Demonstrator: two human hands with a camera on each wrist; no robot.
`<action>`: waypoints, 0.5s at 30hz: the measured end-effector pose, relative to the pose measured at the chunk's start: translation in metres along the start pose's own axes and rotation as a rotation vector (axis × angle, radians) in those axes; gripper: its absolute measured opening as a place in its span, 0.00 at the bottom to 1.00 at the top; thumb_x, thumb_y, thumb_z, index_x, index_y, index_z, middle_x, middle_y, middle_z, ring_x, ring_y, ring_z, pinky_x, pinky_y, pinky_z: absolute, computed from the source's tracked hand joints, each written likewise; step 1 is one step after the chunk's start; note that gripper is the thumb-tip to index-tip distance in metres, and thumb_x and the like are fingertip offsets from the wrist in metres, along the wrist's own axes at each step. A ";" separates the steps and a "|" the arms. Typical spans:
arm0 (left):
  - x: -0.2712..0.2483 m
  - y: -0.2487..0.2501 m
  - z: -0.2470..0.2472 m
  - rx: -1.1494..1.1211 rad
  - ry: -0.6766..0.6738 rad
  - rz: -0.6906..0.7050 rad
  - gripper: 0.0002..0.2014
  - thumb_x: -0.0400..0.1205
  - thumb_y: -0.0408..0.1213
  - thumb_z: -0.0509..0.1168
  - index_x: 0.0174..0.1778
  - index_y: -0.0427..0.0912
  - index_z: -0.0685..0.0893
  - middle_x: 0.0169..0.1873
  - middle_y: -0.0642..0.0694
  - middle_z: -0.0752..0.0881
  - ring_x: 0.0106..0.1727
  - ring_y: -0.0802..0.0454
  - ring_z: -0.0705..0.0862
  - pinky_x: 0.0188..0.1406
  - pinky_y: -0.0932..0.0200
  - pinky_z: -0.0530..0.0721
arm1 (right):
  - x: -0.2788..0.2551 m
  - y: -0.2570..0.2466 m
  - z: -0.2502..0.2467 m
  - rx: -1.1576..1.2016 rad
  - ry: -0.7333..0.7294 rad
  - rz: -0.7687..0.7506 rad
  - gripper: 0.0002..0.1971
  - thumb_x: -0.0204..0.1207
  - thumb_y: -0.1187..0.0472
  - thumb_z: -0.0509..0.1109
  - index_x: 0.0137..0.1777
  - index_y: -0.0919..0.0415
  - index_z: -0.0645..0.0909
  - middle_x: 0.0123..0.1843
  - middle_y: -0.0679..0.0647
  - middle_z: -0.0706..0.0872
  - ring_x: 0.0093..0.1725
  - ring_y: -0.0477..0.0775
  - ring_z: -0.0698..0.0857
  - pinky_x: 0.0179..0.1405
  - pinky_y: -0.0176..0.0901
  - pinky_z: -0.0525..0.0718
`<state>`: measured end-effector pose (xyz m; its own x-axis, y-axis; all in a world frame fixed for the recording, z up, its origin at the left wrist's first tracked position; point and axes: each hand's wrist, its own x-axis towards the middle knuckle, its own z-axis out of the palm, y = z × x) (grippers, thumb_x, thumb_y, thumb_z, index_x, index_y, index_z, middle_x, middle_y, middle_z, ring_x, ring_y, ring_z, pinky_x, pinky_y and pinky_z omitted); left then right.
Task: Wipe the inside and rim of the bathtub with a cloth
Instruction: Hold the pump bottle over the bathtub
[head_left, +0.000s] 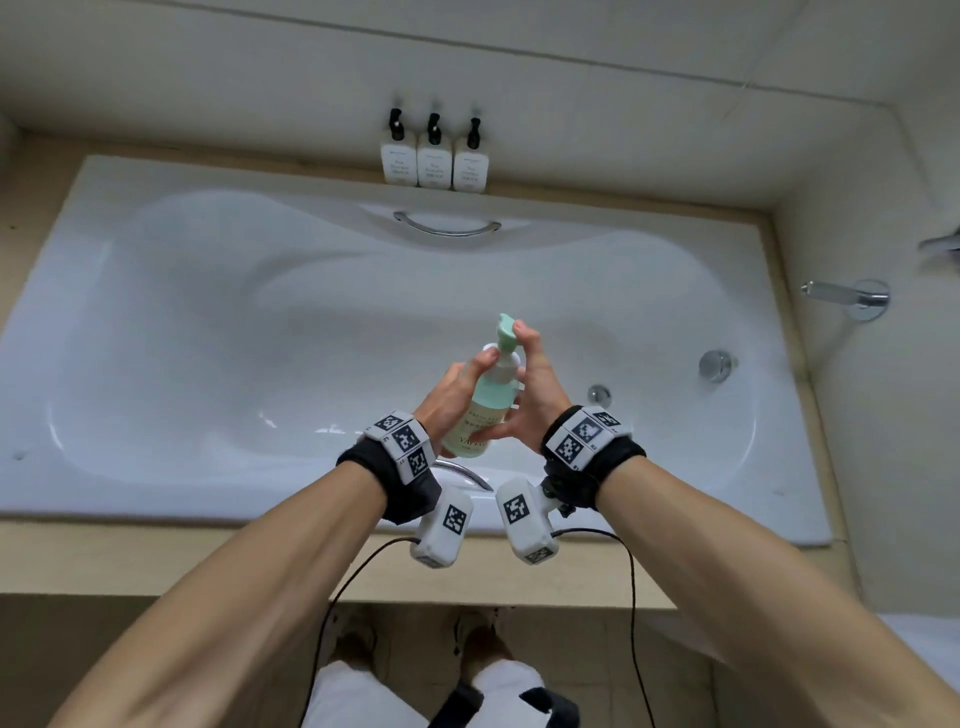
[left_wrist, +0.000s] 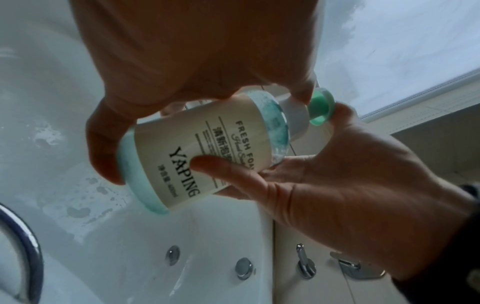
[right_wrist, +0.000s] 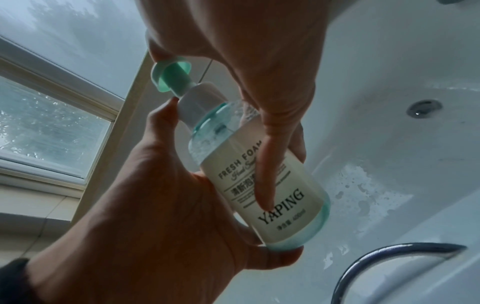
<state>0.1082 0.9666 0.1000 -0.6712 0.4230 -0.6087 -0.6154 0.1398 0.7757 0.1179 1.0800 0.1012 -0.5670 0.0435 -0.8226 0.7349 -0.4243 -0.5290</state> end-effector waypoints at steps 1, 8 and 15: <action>0.003 -0.001 0.009 -0.010 0.014 -0.002 0.19 0.87 0.56 0.51 0.42 0.51 0.82 0.36 0.44 0.91 0.35 0.46 0.89 0.29 0.61 0.85 | 0.002 -0.002 -0.009 -0.005 -0.012 0.003 0.34 0.74 0.33 0.63 0.67 0.60 0.80 0.53 0.58 0.84 0.60 0.63 0.82 0.67 0.76 0.75; 0.020 -0.012 0.050 0.028 0.052 -0.021 0.18 0.83 0.62 0.56 0.46 0.53 0.81 0.50 0.35 0.89 0.50 0.33 0.89 0.47 0.46 0.85 | 0.007 -0.006 -0.055 0.029 -0.062 0.030 0.32 0.75 0.36 0.64 0.69 0.60 0.78 0.54 0.59 0.84 0.61 0.65 0.82 0.67 0.78 0.74; 0.026 -0.009 0.057 0.032 -0.031 -0.052 0.22 0.87 0.58 0.49 0.47 0.49 0.83 0.34 0.49 0.91 0.28 0.57 0.89 0.25 0.65 0.85 | 0.005 -0.003 -0.064 0.042 -0.026 0.068 0.37 0.70 0.29 0.66 0.65 0.60 0.80 0.57 0.60 0.84 0.64 0.66 0.81 0.68 0.76 0.74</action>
<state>0.1196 1.0271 0.0861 -0.6252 0.4420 -0.6433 -0.6353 0.1907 0.7484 0.1365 1.1399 0.0857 -0.5260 -0.0105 -0.8504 0.7565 -0.4629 -0.4621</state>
